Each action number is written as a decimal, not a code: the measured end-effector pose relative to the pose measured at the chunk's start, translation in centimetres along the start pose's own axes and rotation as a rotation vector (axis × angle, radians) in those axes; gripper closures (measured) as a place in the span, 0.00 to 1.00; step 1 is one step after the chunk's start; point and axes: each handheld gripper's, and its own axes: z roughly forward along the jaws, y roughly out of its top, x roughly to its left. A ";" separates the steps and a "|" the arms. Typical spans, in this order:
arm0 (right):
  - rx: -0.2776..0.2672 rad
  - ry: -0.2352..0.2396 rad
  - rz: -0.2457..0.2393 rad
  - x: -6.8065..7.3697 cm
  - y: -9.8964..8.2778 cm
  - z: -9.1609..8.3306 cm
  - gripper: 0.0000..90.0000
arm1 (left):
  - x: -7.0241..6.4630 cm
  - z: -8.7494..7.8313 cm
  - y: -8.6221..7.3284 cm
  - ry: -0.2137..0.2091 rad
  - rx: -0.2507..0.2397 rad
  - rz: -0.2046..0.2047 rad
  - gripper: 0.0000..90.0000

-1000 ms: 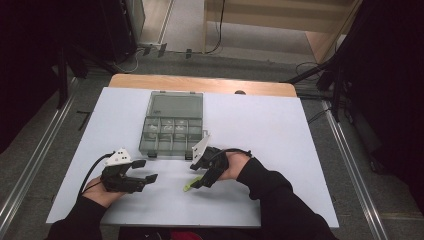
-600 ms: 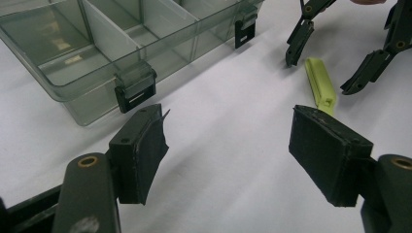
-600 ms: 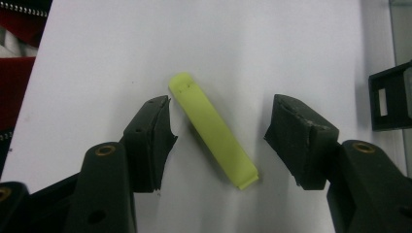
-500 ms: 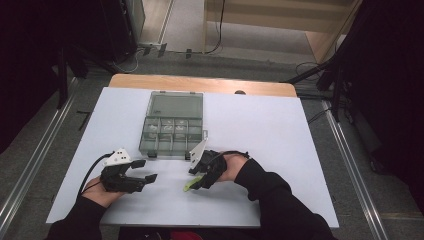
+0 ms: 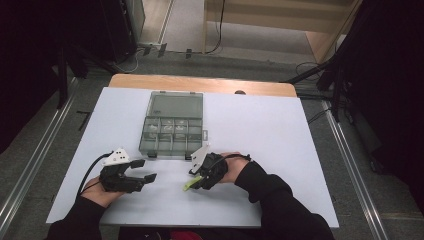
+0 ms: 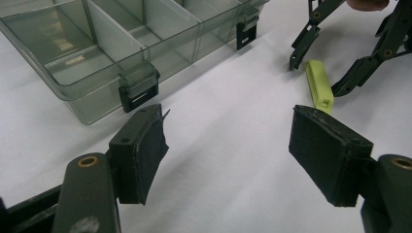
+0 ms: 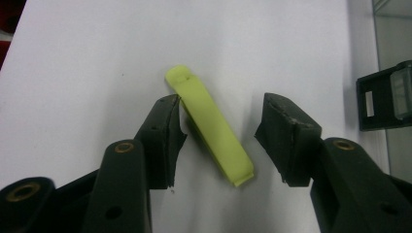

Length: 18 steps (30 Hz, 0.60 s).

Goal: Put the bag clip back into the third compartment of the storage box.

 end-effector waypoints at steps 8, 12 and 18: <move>0.003 0.020 -0.016 0.1 0.1 -0.1 0.70 | 0.0 0.0 0.0 -0.002 0.000 -0.001 0.32; 0.002 0.026 -0.008 0.2 0.1 -0.1 0.78 | 0.0 -0.1 0.0 0.001 -0.004 -0.003 0.32; -0.011 0.044 0.016 -0.2 -0.1 -0.1 0.88 | 0.0 -0.1 0.0 0.000 -0.004 0.000 0.32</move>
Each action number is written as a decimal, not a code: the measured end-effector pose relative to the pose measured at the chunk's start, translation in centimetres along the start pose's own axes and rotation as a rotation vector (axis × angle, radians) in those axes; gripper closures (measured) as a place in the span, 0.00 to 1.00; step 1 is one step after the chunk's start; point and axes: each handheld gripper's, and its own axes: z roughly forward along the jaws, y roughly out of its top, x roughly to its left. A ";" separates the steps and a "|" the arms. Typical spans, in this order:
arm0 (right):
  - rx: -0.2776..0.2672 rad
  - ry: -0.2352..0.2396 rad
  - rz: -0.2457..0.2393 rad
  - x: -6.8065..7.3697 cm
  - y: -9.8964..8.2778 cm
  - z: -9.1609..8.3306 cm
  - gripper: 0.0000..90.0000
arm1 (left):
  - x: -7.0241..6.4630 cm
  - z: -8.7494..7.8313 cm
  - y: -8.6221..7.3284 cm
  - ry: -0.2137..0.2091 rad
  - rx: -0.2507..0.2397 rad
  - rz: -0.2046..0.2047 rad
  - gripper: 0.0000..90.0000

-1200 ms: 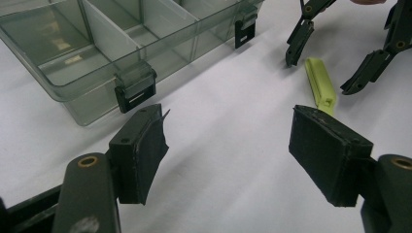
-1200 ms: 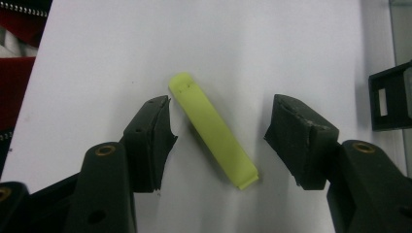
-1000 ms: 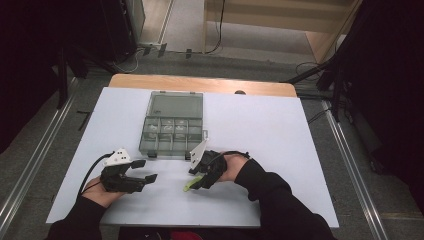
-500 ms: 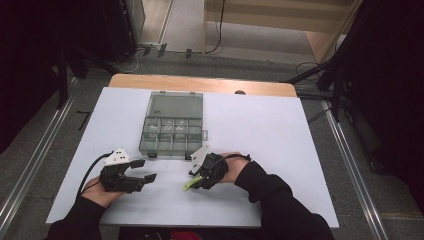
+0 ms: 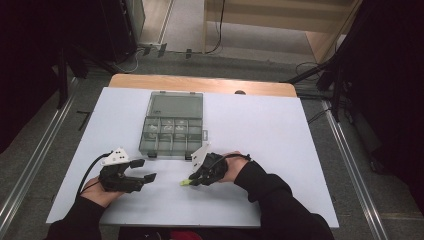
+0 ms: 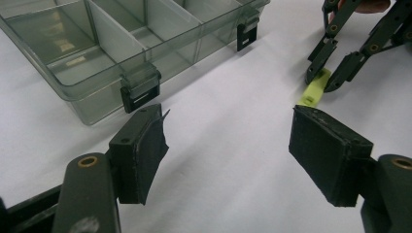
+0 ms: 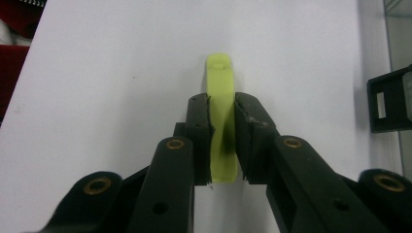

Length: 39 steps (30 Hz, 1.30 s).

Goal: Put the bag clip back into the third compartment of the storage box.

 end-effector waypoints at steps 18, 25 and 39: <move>-0.036 0.002 0.172 -0.4 0.2 -1.6 0.88 | 0.0 0.4 0.6 -0.017 -0.008 0.015 0.32; -0.052 -0.014 0.292 -0.7 -0.3 -2.5 0.88 | 0.0 0.8 1.1 -0.039 -0.006 0.004 0.32; -0.090 -0.039 0.442 -0.5 -0.8 -3.9 0.88 | -0.1 1.5 1.9 -0.065 -0.003 0.029 0.32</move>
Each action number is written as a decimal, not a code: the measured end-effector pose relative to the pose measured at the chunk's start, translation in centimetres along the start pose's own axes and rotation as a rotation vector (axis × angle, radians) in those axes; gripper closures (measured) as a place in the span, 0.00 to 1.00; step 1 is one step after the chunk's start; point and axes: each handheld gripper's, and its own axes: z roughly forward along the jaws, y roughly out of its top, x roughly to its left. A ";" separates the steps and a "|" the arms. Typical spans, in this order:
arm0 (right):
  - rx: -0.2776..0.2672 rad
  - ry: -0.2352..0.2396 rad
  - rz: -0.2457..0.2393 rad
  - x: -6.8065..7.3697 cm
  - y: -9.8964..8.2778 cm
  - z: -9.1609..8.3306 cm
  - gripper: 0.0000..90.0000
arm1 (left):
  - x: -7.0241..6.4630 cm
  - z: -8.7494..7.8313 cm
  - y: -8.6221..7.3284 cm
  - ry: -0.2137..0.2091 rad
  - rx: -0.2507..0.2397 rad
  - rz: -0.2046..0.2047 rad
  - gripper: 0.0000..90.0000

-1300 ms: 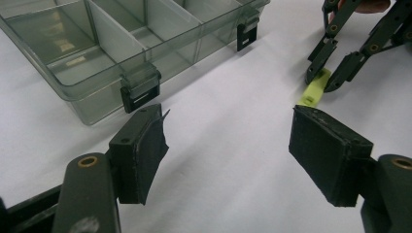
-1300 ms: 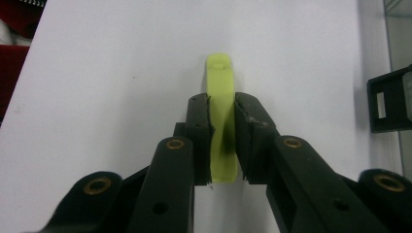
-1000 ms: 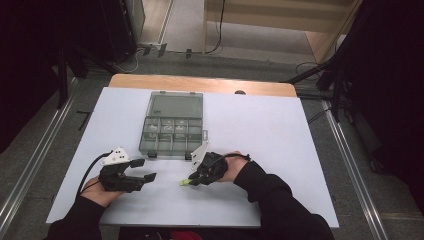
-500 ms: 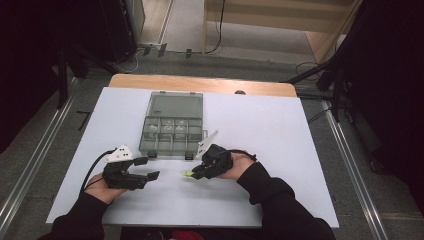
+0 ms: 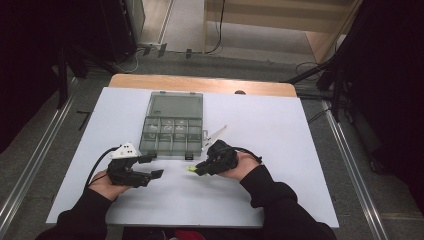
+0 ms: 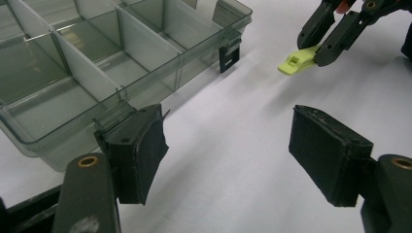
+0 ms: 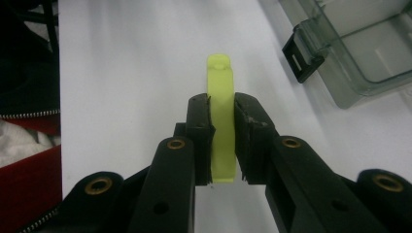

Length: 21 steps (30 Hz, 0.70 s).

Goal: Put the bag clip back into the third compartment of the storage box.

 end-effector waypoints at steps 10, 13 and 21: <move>-0.018 -0.021 0.082 0.2 0.2 -0.7 0.88 | -0.1 0.3 0.3 -0.013 -0.005 0.006 0.32; -0.031 -0.027 0.112 0.3 0.2 -1.0 0.88 | -0.1 0.3 0.3 -0.013 -0.005 0.006 0.32; -0.053 -0.031 0.154 0.2 0.5 -1.6 0.88 | -0.1 0.4 0.4 -0.014 0.001 0.010 0.32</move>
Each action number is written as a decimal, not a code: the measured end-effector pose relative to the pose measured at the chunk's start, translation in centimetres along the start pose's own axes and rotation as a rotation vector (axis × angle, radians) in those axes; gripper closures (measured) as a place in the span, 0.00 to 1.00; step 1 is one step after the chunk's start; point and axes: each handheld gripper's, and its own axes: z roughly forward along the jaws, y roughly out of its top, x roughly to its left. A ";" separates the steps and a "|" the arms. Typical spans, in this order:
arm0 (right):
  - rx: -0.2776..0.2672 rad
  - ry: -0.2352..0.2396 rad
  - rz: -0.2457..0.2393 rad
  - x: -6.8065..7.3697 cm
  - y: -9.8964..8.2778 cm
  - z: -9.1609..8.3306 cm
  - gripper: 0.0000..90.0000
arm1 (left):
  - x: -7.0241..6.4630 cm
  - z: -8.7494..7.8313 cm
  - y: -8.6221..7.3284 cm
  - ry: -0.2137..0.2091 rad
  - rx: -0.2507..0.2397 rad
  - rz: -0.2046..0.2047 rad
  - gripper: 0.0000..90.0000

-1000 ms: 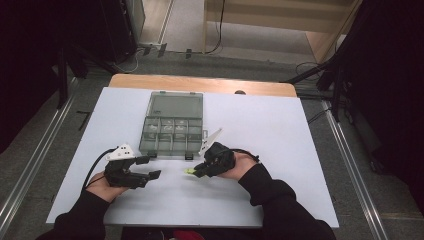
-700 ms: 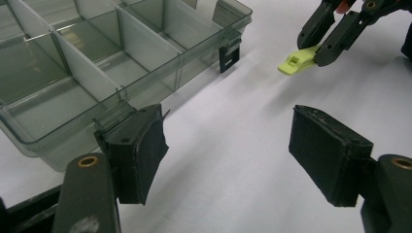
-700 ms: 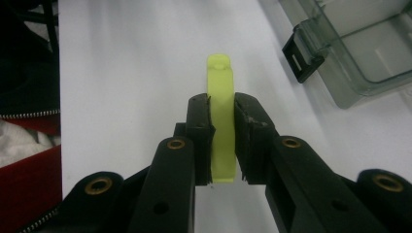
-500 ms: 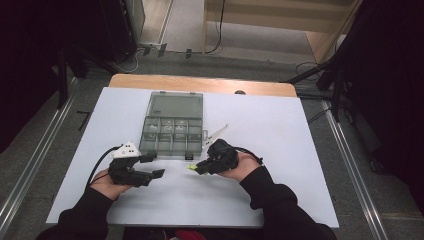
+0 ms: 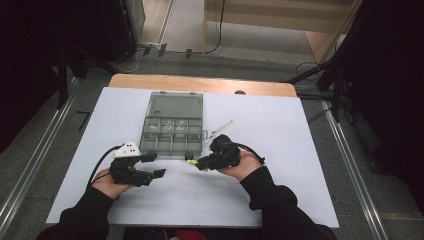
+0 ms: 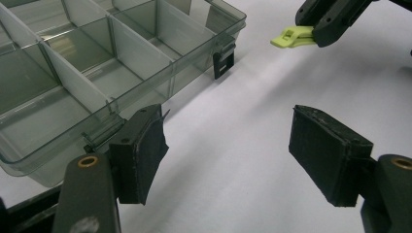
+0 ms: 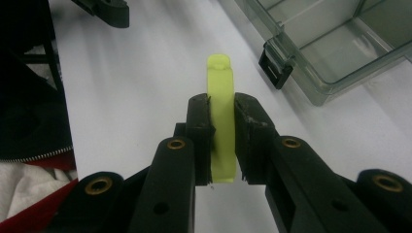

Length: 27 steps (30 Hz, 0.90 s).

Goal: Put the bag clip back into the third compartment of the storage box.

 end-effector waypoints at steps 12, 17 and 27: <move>-0.026 -0.010 0.037 -0.2 0.5 -0.8 0.88 | 0.0 0.0 0.0 0.001 0.001 -0.002 0.32; -0.034 -0.015 0.054 -0.3 1.0 -1.2 0.88 | 0.0 0.0 0.0 -0.003 0.000 -0.005 0.32; -0.042 -0.041 0.083 -0.6 2.0 -1.2 0.88 | 0.0 0.0 0.0 -0.003 0.003 -0.002 0.32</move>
